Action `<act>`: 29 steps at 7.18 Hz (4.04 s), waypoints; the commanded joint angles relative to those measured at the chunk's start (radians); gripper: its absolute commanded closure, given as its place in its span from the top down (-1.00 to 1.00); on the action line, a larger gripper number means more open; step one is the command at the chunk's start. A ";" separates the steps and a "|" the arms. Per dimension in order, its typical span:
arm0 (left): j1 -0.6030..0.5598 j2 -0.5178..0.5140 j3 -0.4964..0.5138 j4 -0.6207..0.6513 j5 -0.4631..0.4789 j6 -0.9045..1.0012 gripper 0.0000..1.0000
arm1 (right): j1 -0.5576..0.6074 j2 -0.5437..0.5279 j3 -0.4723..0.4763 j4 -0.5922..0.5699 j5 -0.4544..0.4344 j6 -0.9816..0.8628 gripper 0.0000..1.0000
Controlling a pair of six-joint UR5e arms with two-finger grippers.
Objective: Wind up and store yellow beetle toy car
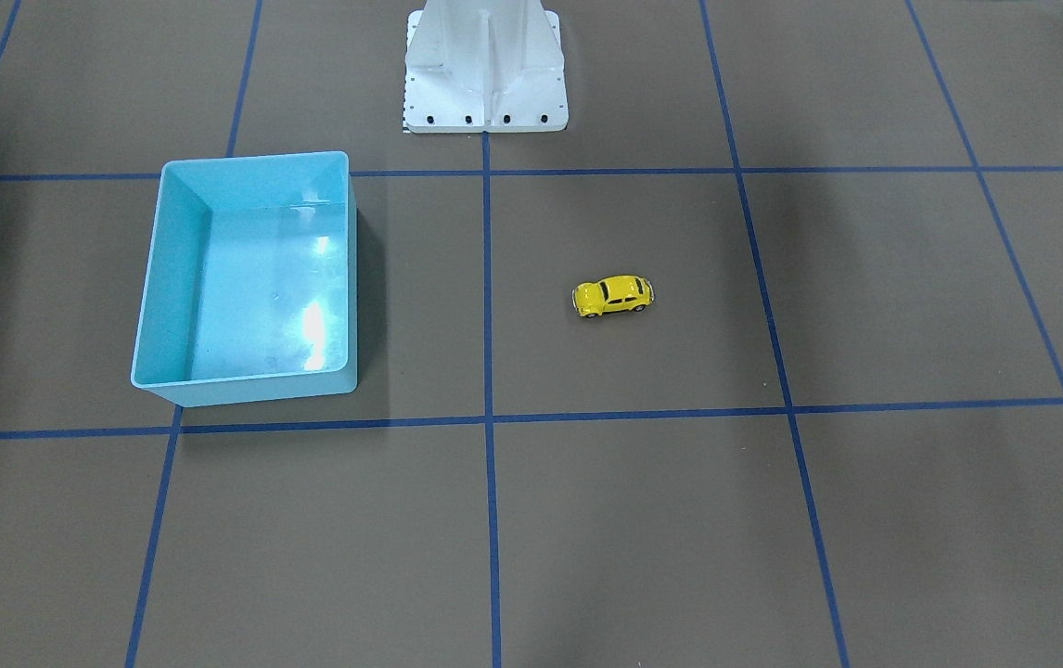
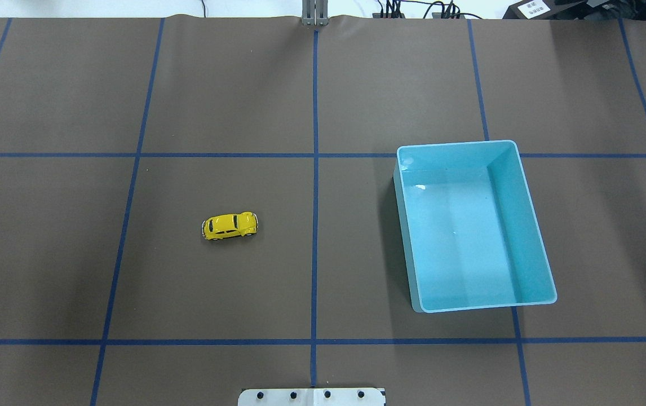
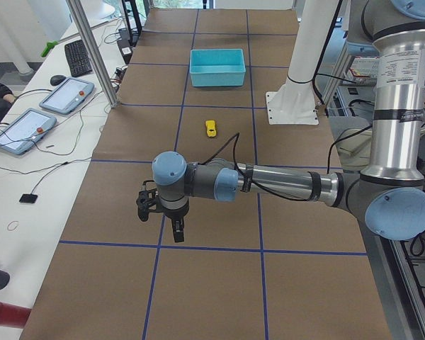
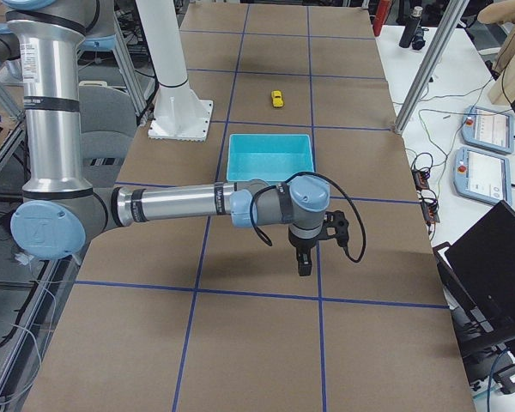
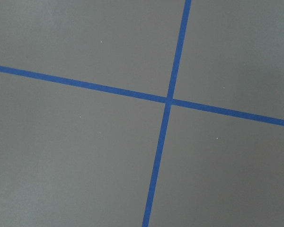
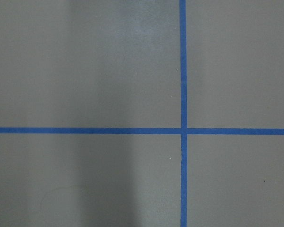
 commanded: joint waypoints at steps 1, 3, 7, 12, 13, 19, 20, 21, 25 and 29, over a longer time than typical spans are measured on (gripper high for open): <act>0.003 -0.013 0.003 0.001 -0.005 0.000 1.00 | 0.013 -0.057 0.033 -0.006 -0.008 -0.034 1.00; 0.003 -0.011 0.006 0.003 -0.005 0.000 1.00 | 0.013 -0.053 0.034 -0.028 -0.015 -0.034 1.00; 0.001 0.006 0.003 0.003 -0.003 0.000 1.00 | 0.012 -0.053 0.074 -0.085 -0.071 -0.034 1.00; 0.026 -0.079 -0.065 0.115 -0.006 0.000 1.00 | 0.012 -0.044 0.054 -0.071 -0.079 -0.035 1.00; 0.065 -0.127 -0.085 0.130 -0.006 0.000 1.00 | 0.012 -0.044 0.054 -0.072 -0.081 -0.037 1.00; 0.566 -0.315 -0.331 0.181 0.007 0.274 1.00 | 0.012 -0.039 0.051 -0.069 -0.076 -0.037 1.00; 0.596 -0.348 -0.339 0.181 0.082 0.373 1.00 | 0.012 -0.041 0.050 -0.069 -0.076 -0.037 1.00; 0.634 -0.359 -0.351 0.187 0.110 0.535 1.00 | 0.012 -0.041 0.048 -0.069 -0.077 -0.037 1.00; 0.789 -0.390 -0.402 0.201 0.284 0.618 1.00 | 0.012 -0.042 0.044 -0.069 -0.078 -0.037 1.00; 0.946 -0.528 -0.348 0.363 0.435 0.682 1.00 | 0.012 -0.044 0.044 -0.071 -0.077 -0.035 1.00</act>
